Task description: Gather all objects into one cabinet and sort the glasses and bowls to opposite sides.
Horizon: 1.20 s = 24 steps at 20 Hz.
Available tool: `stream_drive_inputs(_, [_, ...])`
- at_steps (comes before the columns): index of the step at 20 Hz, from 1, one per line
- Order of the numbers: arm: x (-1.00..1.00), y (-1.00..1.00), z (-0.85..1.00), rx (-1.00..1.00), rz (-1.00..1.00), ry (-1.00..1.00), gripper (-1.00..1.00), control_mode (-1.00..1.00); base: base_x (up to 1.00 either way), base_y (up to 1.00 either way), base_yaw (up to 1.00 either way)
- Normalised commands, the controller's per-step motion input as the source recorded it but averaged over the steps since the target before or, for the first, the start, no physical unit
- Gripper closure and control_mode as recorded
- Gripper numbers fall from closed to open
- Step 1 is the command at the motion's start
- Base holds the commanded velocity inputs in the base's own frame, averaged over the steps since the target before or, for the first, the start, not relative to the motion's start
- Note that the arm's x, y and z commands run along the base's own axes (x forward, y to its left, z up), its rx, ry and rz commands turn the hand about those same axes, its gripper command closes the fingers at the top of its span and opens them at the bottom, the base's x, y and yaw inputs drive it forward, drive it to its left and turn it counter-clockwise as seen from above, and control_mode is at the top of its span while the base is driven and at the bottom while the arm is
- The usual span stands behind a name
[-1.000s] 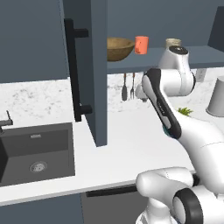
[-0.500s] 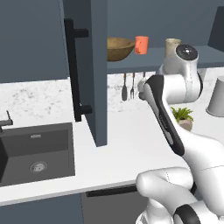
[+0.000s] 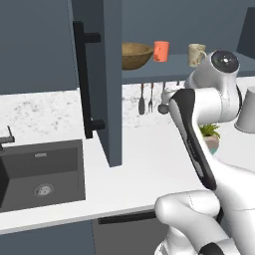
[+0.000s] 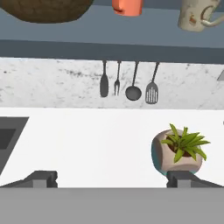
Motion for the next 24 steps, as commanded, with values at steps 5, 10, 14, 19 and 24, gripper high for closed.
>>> stream_drive_inputs(5, [-0.7,-0.07,0.28,-0.04,0.0,0.0,-1.0,-1.0,0.0,0.0,0.0])
stream_drive_inputs(10, [-0.41,-0.15,0.21,0.05,0.0,0.0,-1.0,-1.0,0.0,0.0,0.0])
stream_drive_inputs(14, [-0.54,-0.08,0.07,0.06,0.0,0.0,-1.0,-1.0,0.0,0.0,0.0])
stream_drive_inputs(19, [-0.44,0.0,0.0,0.05,0.0,0.0,-1.0,-1.0,0.0,0.0,0.0])
stream_drive_inputs(24, [-0.58,0.0,0.0,0.06,0.0,0.0,-1.0,-1.0,0.0,0.0,0.0])
